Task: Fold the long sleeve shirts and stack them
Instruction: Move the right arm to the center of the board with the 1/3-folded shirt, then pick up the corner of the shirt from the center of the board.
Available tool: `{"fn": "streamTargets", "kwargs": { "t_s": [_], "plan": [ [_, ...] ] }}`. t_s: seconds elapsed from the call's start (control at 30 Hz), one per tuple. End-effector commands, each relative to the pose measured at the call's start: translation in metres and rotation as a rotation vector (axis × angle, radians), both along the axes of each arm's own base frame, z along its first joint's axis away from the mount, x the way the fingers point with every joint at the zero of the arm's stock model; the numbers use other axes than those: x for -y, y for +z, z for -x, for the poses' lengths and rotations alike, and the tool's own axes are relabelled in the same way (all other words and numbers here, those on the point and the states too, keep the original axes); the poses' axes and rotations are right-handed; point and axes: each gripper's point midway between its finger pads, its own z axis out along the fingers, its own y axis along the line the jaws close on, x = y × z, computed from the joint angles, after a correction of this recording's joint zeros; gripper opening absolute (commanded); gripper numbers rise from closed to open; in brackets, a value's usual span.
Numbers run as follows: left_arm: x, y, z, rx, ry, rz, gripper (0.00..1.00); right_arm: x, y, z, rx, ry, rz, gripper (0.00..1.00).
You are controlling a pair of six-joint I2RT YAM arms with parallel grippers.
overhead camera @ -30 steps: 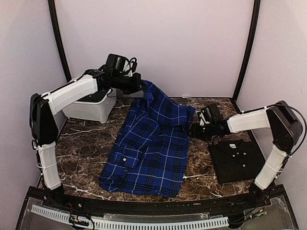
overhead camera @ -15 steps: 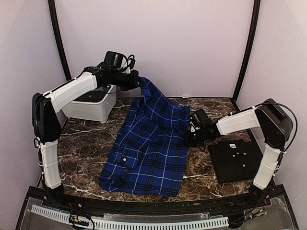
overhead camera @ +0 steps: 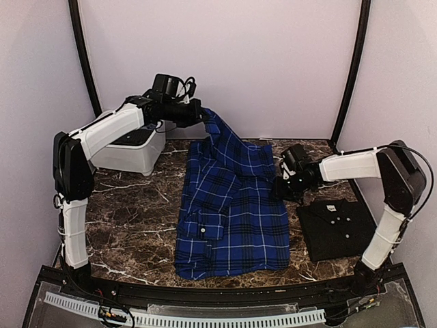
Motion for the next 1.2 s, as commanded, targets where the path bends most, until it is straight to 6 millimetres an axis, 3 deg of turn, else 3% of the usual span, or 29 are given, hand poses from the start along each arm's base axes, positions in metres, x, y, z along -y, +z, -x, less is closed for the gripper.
{"fn": "streamTargets", "kwargs": {
  "t_s": [0.0,0.1,0.3,0.6,0.73,0.87,1.17],
  "plan": [
    [-0.004,0.038,-0.019,0.103,0.032,0.056,0.00,-0.023,0.026,0.055,-0.022,0.072,-0.021,0.55],
    [-0.004,0.045,-0.022,0.122,0.029,0.074,0.01,-0.020,0.023,0.101,-0.078,0.064,0.003,0.56],
    [0.001,0.048,-0.021,0.137,0.003,0.090,0.01,0.008,0.018,0.171,-0.161,-0.034,0.009,0.52],
    [0.002,0.061,-0.020,0.170,-0.011,0.100,0.01,0.006,-0.010,0.242,-0.306,-0.067,-0.070,0.40],
    [0.003,0.065,-0.021,0.188,-0.014,0.105,0.01,0.002,-0.020,0.252,-0.341,-0.070,-0.110,0.35],
    [0.002,0.072,-0.021,0.206,-0.014,0.108,0.01,-0.005,-0.020,0.248,-0.331,-0.074,-0.138,0.29],
    [-0.002,0.093,-0.024,0.260,0.003,0.119,0.01,-0.015,0.003,0.235,-0.278,-0.069,-0.131,0.00]
  ]
}}
